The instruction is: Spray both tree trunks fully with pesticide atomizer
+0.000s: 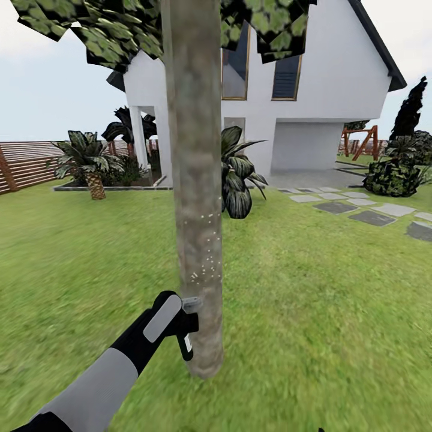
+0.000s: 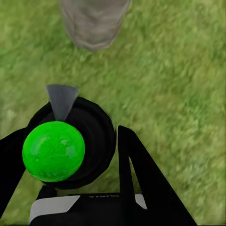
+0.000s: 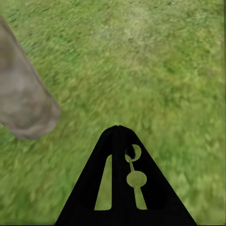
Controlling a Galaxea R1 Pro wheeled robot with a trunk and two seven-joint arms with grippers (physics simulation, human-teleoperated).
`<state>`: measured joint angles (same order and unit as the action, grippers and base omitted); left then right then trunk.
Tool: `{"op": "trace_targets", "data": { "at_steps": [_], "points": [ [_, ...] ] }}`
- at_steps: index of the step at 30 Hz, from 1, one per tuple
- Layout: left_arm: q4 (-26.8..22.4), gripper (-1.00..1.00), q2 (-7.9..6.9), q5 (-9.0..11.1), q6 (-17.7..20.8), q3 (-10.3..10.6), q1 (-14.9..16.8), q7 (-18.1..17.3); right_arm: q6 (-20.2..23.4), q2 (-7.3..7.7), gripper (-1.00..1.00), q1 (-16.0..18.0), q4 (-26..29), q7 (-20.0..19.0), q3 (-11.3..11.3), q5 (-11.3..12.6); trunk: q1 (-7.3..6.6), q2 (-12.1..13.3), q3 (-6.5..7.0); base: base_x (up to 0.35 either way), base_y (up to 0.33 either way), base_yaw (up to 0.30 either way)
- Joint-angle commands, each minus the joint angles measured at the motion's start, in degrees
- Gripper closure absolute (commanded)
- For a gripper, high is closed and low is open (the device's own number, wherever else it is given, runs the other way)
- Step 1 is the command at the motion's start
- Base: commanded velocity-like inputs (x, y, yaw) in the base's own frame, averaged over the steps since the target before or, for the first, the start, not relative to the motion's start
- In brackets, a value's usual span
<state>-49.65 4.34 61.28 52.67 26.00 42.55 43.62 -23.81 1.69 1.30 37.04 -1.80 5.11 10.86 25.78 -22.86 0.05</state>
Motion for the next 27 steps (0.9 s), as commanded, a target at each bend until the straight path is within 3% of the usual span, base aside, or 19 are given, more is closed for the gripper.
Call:
{"op": "trace_targets", "data": {
  "at_steps": [1, 12, 27],
  "points": [
    [0.0, 1.0, -0.04, 0.6, 0.0, 0.1, 0.0, 0.6, -0.2, 0.04, 1.0, 0.0, 0.0, -0.2, 0.0, 0.5, 0.0, -0.1, -0.03, -0.243, 0.246, -0.21],
    [0.0, 1.0, -0.04, 0.6, 0.0, 0.1, 0.0, 0.6, -0.2, 0.16, 1.0, 0.0, -0.1, -0.4, 0.0, 0.6, 0.0, -0.1, -0.03, -0.162, 0.278, -0.26],
    [0.0, 1.0, -0.04, 0.6, 0.0, 0.1, 0.0, 0.6, -0.2, 0.01, 1.0, 0.0, -0.1, -0.4, -0.3, 0.5, 0.0, -0.1, -0.03, 0.125, 0.324, -0.144]
  ]
}}
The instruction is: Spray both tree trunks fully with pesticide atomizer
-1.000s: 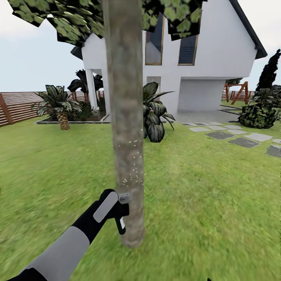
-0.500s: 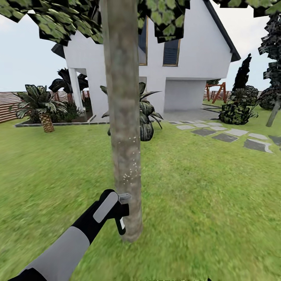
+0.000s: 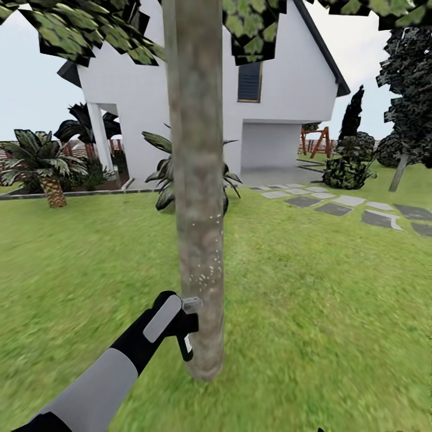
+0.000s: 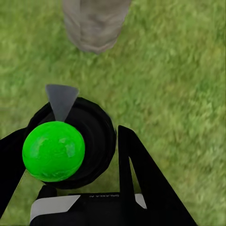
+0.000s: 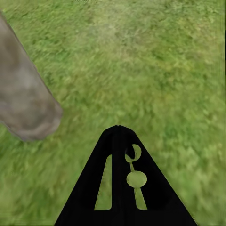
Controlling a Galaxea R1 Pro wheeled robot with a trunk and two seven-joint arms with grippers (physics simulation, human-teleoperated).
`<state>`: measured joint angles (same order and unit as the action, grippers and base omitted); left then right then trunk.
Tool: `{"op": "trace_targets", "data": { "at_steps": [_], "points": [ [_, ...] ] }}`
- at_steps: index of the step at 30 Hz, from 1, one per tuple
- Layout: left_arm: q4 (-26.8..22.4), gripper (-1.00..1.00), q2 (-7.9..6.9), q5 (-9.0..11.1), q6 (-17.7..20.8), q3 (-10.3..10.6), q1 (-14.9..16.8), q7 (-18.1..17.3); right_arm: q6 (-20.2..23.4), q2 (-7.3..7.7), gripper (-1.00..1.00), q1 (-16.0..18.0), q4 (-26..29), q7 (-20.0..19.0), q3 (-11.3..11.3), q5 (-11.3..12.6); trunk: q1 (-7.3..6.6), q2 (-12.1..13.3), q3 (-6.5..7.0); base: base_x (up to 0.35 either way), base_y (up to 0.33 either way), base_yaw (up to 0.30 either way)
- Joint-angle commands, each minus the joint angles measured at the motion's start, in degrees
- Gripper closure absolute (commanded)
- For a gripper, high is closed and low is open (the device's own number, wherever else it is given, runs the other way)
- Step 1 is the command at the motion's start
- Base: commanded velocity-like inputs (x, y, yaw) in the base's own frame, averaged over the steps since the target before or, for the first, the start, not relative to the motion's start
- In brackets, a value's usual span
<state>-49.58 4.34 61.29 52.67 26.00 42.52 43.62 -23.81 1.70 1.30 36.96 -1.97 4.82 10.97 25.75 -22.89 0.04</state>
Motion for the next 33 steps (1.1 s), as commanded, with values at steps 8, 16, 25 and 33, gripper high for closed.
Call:
{"op": "trace_targets", "data": {
  "at_steps": [8, 16, 25, 33],
  "points": [
    [-0.1, 1.0, -0.04, 0.6, 0.0, 0.1, 0.0, 0.6, -0.2, 0.0, 1.0, 0.0, 0.0, -0.1, -0.1, 0.3, 0.04, 0.0, -0.02, 0.104, 0.318, -0.123],
    [-0.2, 1.0, -0.04, 0.6, 0.0, 0.1, 0.0, 0.6, -0.2, 0.14, 1.0, 0.0, 0.0, -0.4, 0.1, 0.5, 0.04, 0.0, -0.02, -0.189, 0.28, -0.241],
    [-0.2, 1.0, -0.04, 0.6, 0.0, 0.1, -0.1, 0.6, -0.2, 0.26, 1.0, 0.0, 0.0, -0.4, 0.1, 0.5, 0.04, 0.0, -0.02, -0.228, 0.258, -0.192],
    [-0.1, 1.0, -0.05, 0.6, 0.0, 0.1, -0.1, 0.6, -0.2, 0.15, 1.0, 0.0, 0.0, 0.0, -0.1, 0.0, 0.04, 0.0, -0.02, -0.178, 0.226, -0.01]
  ]
}}
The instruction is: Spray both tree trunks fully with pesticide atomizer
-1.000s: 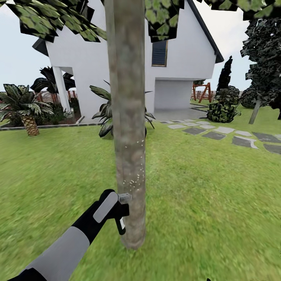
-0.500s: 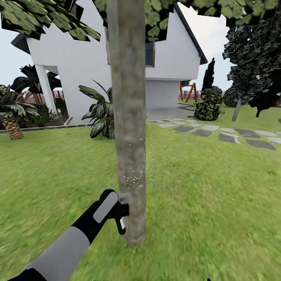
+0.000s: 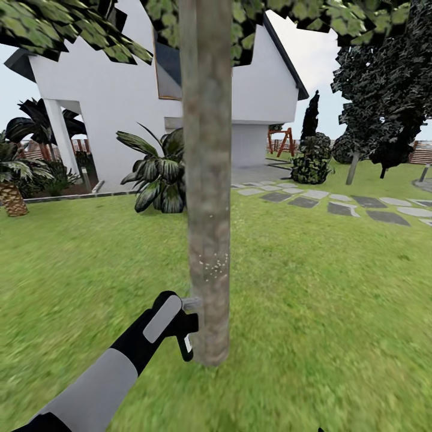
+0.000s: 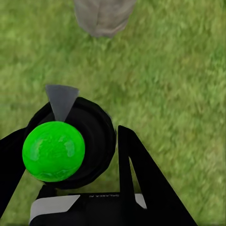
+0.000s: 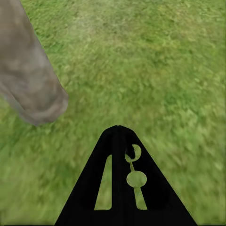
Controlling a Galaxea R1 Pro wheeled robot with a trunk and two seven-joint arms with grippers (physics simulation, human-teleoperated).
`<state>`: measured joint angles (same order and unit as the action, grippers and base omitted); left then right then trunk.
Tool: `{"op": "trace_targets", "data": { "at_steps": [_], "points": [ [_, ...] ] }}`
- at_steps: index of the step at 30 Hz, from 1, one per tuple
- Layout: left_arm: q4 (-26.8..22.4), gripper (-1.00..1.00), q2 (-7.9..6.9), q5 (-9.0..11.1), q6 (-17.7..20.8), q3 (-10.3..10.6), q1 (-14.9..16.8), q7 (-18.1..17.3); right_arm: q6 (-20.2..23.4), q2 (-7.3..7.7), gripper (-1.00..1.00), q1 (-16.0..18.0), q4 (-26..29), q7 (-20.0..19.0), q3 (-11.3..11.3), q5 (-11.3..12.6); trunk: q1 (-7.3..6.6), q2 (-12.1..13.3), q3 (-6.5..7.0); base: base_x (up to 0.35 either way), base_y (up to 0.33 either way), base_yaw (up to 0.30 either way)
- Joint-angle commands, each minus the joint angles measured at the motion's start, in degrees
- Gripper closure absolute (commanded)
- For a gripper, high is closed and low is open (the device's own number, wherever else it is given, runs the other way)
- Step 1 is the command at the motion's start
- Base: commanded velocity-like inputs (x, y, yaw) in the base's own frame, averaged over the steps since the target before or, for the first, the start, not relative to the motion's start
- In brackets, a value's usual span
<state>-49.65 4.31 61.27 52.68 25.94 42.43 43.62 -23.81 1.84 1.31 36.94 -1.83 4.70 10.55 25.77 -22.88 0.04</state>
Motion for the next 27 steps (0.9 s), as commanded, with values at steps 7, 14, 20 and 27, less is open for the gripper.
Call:
{"op": "trace_targets", "data": {
  "at_steps": [7, 14, 20, 27],
  "points": [
    [-3.0, 1.0, -0.01, 0.8, 0.6, -0.6, 0.0, 0.9, -0.2, -0.23, 1.0, 0.0, -0.6, 0.0, 0.0, 0.4, 0.02, 0.0, -0.03, -0.023, 0.044, 0.0],
    [-3.8, 1.0, 0.14, 1.2, 6.5, -0.9, 4.0, 1.5, -0.2, -0.26, 1.0, 0.0, -0.8, 0.0, -0.1, 0.4, 0.02, 0.0, -0.03, -0.002, 0.003, 0.0],
    [1.3, 1.0, 0.29, 1.5, 7.3, -1.0, 13.8, 4.8, -0.2, -0.31, 1.0, 0.0, -1.0, 0.0, -0.2, 0.4, 0.02, 0.0, -0.03, 0.0, 0.0, 0.0],
    [11.5, 1.0, 1.47, 1.7, 7.3, -1.0, 28.8, 6.0, -0.2, -0.35, 1.0, 0.0, -1.0, -0.1, -0.3, 0.3, 0.02, 0.0, -0.03, 0.0, 0.0, 0.0]
  ]
}}
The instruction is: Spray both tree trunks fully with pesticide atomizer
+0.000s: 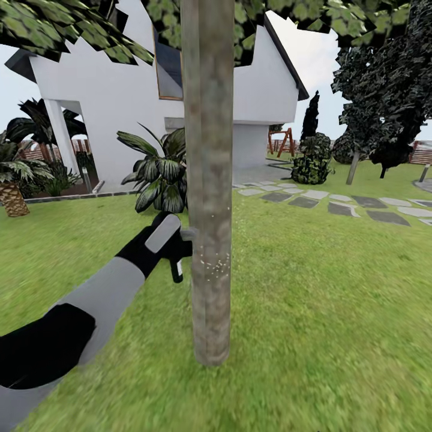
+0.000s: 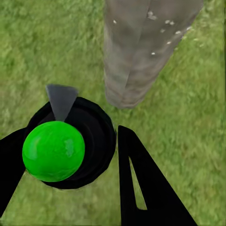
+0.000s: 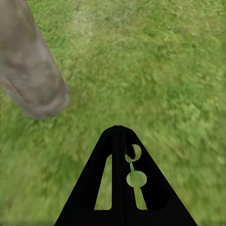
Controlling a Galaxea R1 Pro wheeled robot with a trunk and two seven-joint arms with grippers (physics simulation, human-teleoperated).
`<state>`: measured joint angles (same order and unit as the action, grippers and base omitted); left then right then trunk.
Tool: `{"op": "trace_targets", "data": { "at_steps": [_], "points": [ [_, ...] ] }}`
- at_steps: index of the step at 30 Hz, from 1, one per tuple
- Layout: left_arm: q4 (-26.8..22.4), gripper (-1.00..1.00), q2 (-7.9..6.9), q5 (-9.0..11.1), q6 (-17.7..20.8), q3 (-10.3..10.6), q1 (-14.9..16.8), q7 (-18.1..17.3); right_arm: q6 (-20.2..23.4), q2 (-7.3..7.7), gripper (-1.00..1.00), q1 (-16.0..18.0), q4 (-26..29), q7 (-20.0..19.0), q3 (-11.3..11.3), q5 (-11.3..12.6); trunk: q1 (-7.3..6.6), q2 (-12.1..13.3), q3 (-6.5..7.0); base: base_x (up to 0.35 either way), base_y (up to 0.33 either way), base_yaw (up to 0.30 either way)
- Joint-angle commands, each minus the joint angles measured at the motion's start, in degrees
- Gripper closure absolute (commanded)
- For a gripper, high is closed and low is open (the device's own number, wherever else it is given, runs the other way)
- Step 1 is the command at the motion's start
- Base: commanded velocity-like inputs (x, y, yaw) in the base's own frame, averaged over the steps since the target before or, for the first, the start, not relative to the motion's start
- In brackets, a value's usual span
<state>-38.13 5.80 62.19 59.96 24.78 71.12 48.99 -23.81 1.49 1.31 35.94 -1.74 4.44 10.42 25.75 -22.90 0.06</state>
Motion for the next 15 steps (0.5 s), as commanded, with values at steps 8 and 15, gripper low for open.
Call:
{"op": "trace_targets", "data": {
  "at_steps": [8, 15],
  "points": [
    [1.3, 1.0, 2.5, 1.8, 0.0, 0.2, 5.3, 0.7, -0.2, 0.01, 1.0, 0.0, -0.4, -0.2, -0.2, 0.5, 0.03, 0.0, -0.04, 0.0, 0.0, 0.0],
    [0.6, 1.0, 2.64, 5.0, 0.0, 0.9, 0.7, 0.5, -0.2, 0.01, 1.0, 0.0, -0.5, -0.2, -0.2, 0.5, 0.03, 0.0, -0.04, 0.0, 0.0, 0.0]
  ]
}}
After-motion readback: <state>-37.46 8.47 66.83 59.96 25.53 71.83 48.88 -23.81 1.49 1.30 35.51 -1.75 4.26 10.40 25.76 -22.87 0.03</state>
